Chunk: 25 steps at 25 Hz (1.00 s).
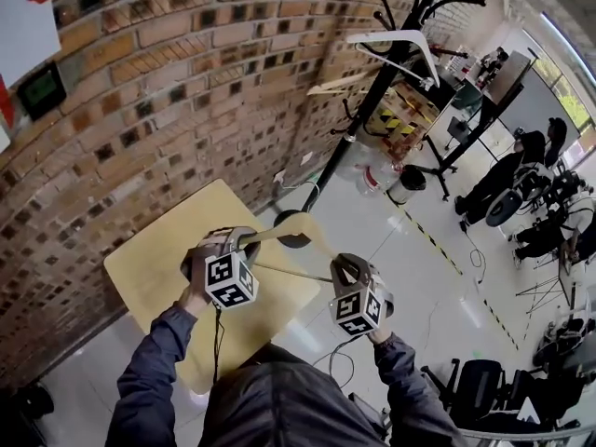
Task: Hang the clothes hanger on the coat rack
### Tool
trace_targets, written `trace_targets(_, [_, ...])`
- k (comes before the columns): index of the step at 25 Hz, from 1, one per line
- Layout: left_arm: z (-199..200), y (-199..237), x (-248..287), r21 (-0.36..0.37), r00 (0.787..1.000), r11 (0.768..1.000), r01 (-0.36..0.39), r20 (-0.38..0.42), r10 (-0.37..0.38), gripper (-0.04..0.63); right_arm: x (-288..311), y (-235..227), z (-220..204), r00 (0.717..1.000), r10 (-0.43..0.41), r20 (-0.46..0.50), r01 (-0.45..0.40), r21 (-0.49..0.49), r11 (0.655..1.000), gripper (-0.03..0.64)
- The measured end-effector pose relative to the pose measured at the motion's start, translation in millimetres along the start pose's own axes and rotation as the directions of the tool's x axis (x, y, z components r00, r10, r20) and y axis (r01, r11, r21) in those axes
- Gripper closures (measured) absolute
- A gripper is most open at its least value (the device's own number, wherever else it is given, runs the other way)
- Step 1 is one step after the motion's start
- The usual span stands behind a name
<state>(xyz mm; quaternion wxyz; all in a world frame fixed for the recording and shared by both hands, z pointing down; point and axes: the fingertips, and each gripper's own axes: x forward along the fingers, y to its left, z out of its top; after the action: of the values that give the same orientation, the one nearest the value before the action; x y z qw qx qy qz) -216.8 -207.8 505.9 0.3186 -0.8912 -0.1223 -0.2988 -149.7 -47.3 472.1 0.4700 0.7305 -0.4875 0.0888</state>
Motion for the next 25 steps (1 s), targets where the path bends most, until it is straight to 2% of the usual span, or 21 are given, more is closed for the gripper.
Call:
trace_targets(8, [93,35,-17,0.086,0.993,0.993,-0.081,0.096,0.073,0.510,-53,-80,5,0.990,-0.133,0.045,0.134,-0.028,0.991,0.529])
trace_targets(14, [144,63,-2,0.136,0.982,0.979,-0.154,0.134,0.135,0.510,-55,-136,-5,0.974,-0.208,0.089,0.211,-0.030,0.977,0.529])
trace_targets(18, [190,61,7,0.135,0.982,0.977,-0.165,0.113,0.150,0.510,-71,-176,-28,0.970,-0.210,0.119,0.215,-0.034,0.976,0.529])
trace_targets(25, [255,50,67,0.134,0.983,0.975,-0.179,0.073,0.171,0.511,-60,-238,-97,0.969,-0.191,0.155,0.196,-0.022,0.980,0.529])
